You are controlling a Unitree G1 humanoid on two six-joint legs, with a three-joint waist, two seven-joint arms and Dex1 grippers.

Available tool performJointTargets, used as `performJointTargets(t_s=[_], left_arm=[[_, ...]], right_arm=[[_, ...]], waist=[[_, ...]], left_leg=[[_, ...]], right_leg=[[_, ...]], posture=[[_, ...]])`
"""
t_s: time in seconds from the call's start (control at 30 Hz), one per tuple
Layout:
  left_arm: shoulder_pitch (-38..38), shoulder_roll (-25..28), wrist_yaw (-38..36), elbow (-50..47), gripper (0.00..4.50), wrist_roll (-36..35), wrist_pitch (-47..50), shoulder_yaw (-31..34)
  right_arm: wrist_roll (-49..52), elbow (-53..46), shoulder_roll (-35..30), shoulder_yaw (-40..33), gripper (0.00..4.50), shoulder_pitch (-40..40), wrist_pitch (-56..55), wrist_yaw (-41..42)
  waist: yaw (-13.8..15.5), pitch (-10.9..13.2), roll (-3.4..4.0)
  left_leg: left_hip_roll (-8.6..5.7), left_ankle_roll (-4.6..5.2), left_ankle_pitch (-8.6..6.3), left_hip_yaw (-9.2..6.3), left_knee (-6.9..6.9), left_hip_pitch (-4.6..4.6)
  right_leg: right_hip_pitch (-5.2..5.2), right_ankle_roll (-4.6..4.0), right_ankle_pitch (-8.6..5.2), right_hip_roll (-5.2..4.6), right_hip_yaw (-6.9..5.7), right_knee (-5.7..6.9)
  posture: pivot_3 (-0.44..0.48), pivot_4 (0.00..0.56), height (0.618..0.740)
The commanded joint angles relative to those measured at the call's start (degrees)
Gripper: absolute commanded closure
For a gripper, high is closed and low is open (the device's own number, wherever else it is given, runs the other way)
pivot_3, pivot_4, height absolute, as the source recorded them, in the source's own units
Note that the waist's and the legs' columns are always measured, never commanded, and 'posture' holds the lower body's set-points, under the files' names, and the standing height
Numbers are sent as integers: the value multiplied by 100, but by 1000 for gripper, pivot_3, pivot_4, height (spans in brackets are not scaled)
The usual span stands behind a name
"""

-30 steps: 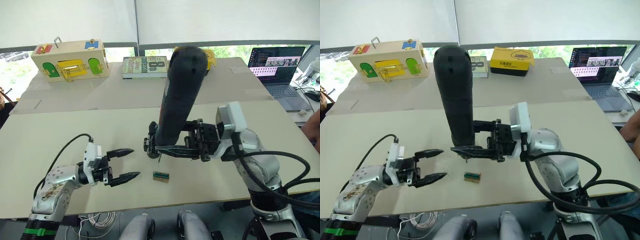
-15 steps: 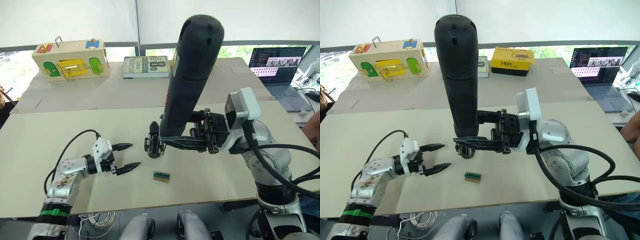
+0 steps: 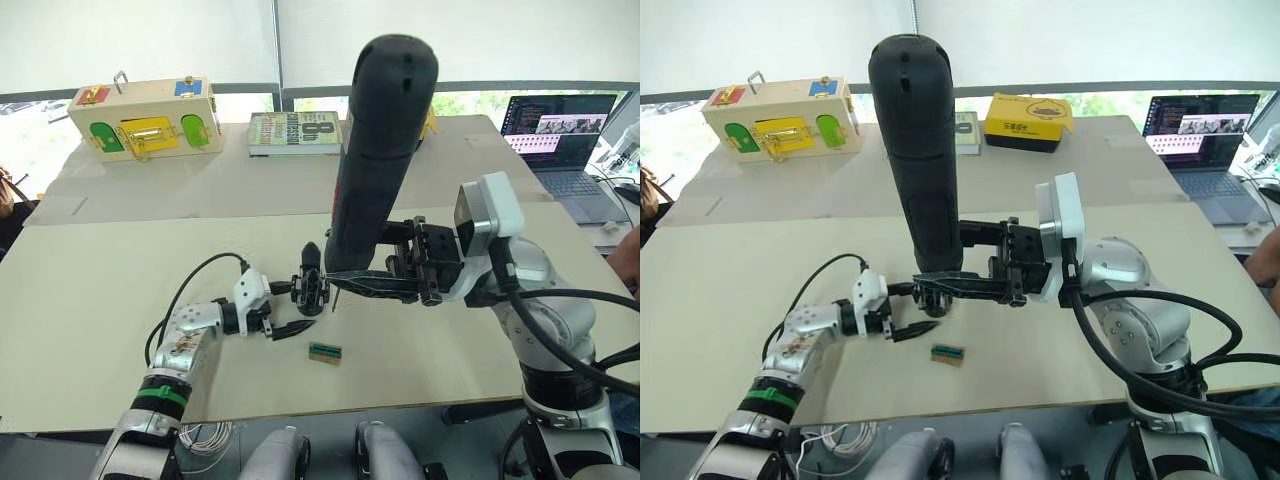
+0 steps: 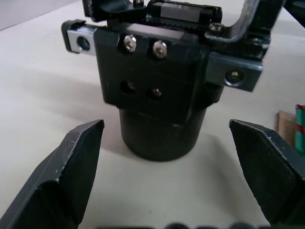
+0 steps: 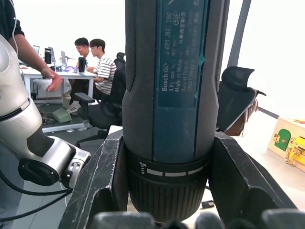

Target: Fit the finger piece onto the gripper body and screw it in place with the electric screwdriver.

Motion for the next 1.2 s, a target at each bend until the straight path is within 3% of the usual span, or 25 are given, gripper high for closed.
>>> performJointTargets(t_s=[0.03,0.33,0.37,0.4,0.5,0.7,0.9,1.2], left_arm=[[-62,-138,67,55,59,106,-74,-135],[-17,-161,160,-56,59,207,2,-209],[-12,-157,163,-56,638,213,2,-202],[-10,-150,149,-58,841,210,-2,-200],[-61,-114,22,10,2215,236,-92,-252],[-368,-22,-665,386,2203,204,-114,-441],[-819,-38,-1240,1244,2203,345,-796,-521],[-1041,-91,-1024,1869,2203,585,-1044,-542]], right_arm=[[222,-270,-17,-223,2580,-93,-12,-107],[189,-314,-28,-204,2580,-4,-36,-147],[180,-310,-28,-202,2580,11,-46,-140],[174,-304,-29,-204,2580,28,-55,-130],[151,-283,-33,-208,2580,105,-93,-77],[395,-322,-67,-247,2580,246,63,-44],[457,-328,-187,-251,2580,312,109,36],[427,-336,-183,-264,2580,337,89,38]], waist=[[-1,0,0],[4,0,0],[5,0,0],[4,0,0],[1,0,0],[-3,0,-1],[-2,-1,-1],[17,-2,-2]], left_leg=[[-1,1,1,1,0,0],[-2,14,7,1,0,0],[-2,13,7,0,0,0],[-2,13,8,0,1,0],[-1,13,8,1,1,0],[-2,16,7,1,0,-2],[-3,21,4,0,0,-5],[-4,21,5,0,9,-12]], right_leg=[[0,2,1,-1,2,0],[0,3,2,-1,3,-1],[1,2,2,-1,2,-1],[1,3,2,-1,3,-1],[1,3,2,0,2,0],[0,3,3,1,1,-3],[-2,3,2,0,-2,-10],[1,9,8,-3,-3,-9]], posture=[[0,150,740],[0,150,740],[0,150,740],[0,150,740],[0,150,740],[0,150,740],[0,150,740],[0,150,740]])
